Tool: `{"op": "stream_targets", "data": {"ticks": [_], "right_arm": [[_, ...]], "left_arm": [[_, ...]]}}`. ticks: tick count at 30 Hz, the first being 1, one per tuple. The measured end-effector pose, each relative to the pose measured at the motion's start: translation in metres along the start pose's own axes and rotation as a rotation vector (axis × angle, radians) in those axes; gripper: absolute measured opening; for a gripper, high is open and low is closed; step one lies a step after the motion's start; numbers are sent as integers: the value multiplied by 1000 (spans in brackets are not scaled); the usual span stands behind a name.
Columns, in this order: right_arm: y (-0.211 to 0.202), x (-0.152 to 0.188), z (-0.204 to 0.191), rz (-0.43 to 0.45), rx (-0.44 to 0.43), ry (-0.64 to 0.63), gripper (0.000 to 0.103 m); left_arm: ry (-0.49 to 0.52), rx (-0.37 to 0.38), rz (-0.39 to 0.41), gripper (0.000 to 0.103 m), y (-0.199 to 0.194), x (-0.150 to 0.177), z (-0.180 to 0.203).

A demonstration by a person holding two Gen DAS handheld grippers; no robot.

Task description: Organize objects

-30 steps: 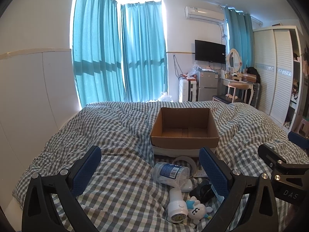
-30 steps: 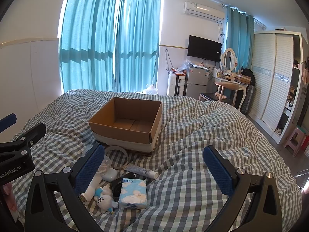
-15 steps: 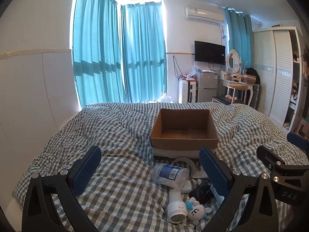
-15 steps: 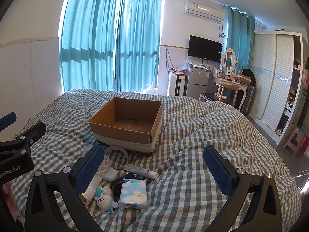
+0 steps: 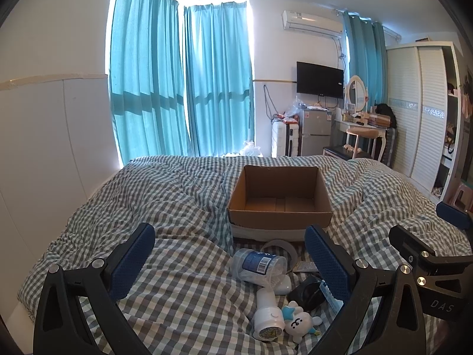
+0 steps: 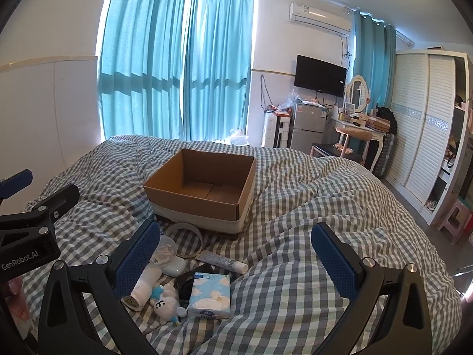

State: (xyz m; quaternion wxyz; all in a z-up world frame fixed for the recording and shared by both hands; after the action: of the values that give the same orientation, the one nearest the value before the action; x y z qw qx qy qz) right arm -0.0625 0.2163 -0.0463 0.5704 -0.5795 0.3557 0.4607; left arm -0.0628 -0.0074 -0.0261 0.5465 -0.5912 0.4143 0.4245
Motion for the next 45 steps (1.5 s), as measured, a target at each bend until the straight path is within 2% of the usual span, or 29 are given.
{"op": "stream_targets", "data": {"ticks": [24,28,35,42,44,45], "right_arm": [[16,16,-9,-51,-31,-10,102],[33,30,-13,-99,-42,-21,102],[79,77,-21,-259,-60,-54,101],[112,118,-35,-403,-102,-89,94],[117,128,-37,-450,-118,-96,81],[119,130,-39,-456,-126,-94,67]], "left_arm": [[8,-4,-91,103,21,27,1],[5,-11,-140,103,35,40,-1],[-5,-12,-259,103,70,75,-5],[-2,3,-368,103,97,104,-4],[-8,13,-395,103,104,110,-4],[-13,20,-410,103,107,113,-3]]}}
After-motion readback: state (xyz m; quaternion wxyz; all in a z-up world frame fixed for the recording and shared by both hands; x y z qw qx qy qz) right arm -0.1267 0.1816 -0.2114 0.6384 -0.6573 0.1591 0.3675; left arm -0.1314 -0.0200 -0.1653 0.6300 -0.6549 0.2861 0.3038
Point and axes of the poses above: each gripper's, at about its wrist camera, not at the fingertips, and y roughly the way its jaws point, z to its right, x to its underside, the point moved 7 cm from there along y, roughly the way its jaws point, and after that the axes turned 7 degrees about z, right-handed, at the moved point
